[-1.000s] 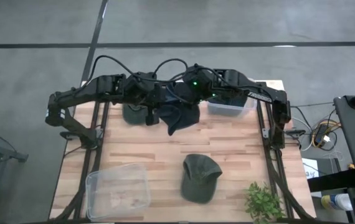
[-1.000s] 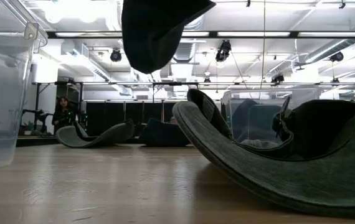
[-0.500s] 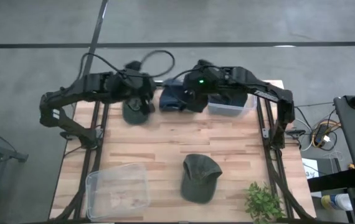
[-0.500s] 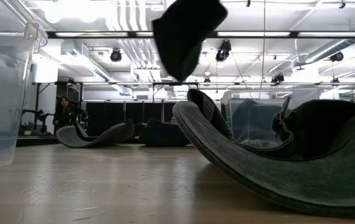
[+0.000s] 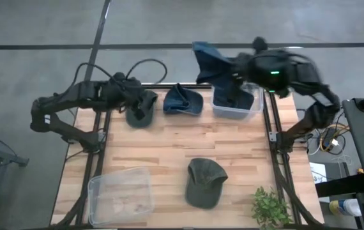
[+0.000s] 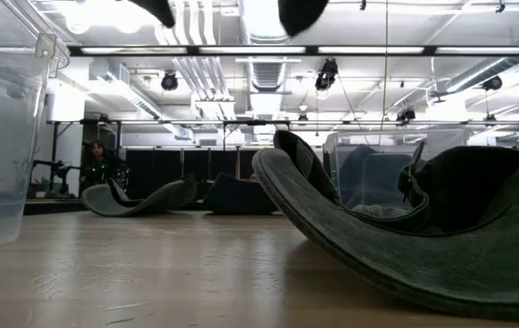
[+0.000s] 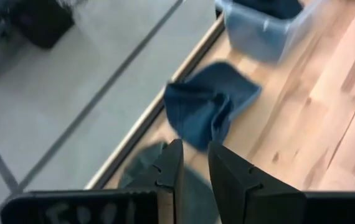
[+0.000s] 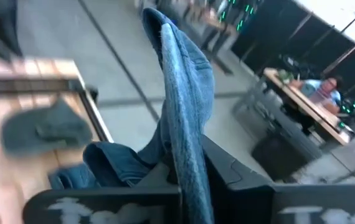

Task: Pick & Place hat
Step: Put the bottom blue cap into the top transparent bin

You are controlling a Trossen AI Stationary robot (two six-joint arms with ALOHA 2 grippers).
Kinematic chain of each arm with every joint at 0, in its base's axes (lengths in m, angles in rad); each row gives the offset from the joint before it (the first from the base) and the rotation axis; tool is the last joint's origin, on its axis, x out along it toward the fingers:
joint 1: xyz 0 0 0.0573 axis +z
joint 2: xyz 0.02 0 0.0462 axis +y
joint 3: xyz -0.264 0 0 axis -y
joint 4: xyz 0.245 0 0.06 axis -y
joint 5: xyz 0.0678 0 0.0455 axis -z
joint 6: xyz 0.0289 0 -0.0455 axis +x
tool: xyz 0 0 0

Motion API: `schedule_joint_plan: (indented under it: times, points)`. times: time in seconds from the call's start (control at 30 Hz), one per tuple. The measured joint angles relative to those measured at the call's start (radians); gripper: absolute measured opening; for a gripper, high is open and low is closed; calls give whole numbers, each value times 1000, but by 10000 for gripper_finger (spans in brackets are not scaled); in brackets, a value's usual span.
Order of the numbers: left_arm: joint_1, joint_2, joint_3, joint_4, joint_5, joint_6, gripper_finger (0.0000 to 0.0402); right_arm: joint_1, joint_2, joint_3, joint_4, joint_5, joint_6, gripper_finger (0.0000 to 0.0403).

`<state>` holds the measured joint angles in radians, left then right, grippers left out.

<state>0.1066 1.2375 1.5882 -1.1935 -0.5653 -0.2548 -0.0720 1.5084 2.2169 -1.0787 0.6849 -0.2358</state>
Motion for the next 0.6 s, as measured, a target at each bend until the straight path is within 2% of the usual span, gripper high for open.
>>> schedule_joint_plan:
  times: [0.13,0.33,0.47,0.6]
  points:
    - [0,-37,-172,40,0,-49,69,37,-94,-8,32,-33,55,9]
    - [0,-87,-420,186,1,-88,69,47,-196,-26,33,-195,213,9]
    - [0,-106,-537,299,1,-89,69,46,-241,-30,30,-282,320,8]
    - [0,-111,-597,356,-1,-89,69,46,-282,-31,28,-377,429,8]
